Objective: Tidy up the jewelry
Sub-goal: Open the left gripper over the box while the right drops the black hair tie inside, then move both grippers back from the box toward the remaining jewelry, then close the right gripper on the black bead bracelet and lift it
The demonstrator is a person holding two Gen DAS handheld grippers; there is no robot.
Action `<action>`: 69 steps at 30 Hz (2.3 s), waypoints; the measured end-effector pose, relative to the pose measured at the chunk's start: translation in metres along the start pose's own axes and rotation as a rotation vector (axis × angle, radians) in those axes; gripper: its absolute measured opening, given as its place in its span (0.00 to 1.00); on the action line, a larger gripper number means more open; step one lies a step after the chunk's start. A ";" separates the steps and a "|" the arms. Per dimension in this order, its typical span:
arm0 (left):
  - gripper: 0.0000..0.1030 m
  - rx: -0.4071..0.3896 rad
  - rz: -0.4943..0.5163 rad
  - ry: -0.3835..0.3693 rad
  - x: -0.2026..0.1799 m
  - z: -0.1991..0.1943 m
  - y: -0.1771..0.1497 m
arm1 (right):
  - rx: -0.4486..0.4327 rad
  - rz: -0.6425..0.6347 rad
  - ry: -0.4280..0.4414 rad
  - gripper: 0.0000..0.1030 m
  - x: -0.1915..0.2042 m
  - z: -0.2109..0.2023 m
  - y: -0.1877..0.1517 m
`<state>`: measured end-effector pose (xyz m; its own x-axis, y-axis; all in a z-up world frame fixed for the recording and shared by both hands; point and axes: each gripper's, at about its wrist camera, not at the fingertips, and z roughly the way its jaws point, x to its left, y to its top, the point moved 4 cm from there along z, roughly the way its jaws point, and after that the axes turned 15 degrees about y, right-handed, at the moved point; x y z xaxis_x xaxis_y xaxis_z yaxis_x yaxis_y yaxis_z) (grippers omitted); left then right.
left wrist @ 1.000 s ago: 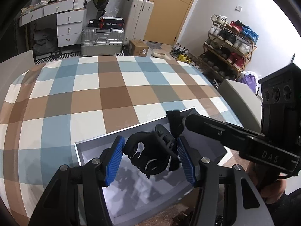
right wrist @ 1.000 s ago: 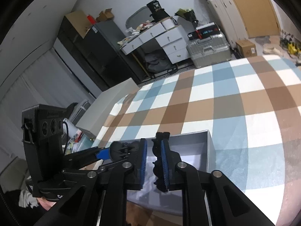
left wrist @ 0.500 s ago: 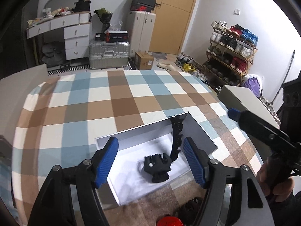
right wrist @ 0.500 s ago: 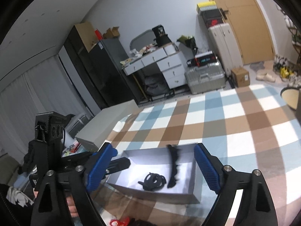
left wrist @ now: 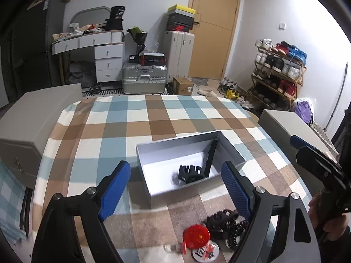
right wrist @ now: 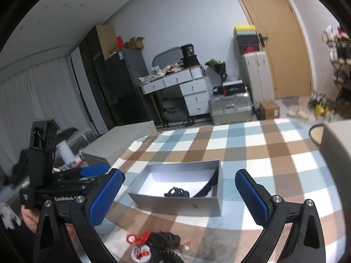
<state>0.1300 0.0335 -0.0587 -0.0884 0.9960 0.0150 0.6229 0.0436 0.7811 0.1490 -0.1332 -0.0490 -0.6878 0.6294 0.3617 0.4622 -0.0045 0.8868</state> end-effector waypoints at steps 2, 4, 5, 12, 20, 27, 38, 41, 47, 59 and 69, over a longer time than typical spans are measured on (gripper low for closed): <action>0.80 -0.008 -0.013 0.005 0.001 -0.005 -0.008 | 0.012 -0.037 -0.015 1.00 0.008 -0.004 -0.006; 0.80 -0.011 -0.015 0.009 0.002 -0.008 -0.015 | 0.024 -0.048 -0.016 1.00 0.013 -0.009 -0.012; 0.80 -0.012 -0.017 0.015 0.002 -0.009 -0.018 | 0.029 -0.044 -0.018 1.00 0.014 -0.011 -0.015; 0.85 0.010 -0.048 0.032 0.008 -0.019 -0.046 | 0.063 0.014 -0.008 1.00 0.020 -0.026 -0.040; 0.96 0.052 -0.063 0.060 0.014 -0.027 -0.076 | 0.172 0.100 -0.015 1.00 0.018 -0.025 -0.086; 0.97 0.073 -0.067 0.081 0.018 -0.029 -0.090 | 0.250 0.144 -0.035 1.00 0.012 -0.010 -0.118; 0.97 0.105 -0.077 0.118 0.030 -0.029 -0.101 | 0.348 0.106 -0.125 0.99 0.021 0.037 -0.124; 0.97 0.118 -0.079 0.124 0.033 -0.026 -0.103 | 0.360 0.086 -0.179 0.98 0.023 0.045 -0.124; 0.97 0.162 -0.097 0.139 0.039 -0.019 -0.107 | 0.392 0.064 -0.222 0.84 0.026 0.054 -0.128; 0.97 0.195 -0.098 0.174 0.037 -0.010 -0.104 | 0.375 0.107 -0.209 0.49 0.022 0.048 -0.129; 0.97 0.209 -0.063 0.169 0.027 -0.008 -0.105 | 0.295 0.120 -0.158 0.47 0.029 0.032 -0.123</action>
<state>0.0565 0.0547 -0.1355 -0.2499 0.9643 0.0877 0.7573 0.1382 0.6383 0.0907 -0.0896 -0.1566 -0.5340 0.7506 0.3890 0.6924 0.1243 0.7107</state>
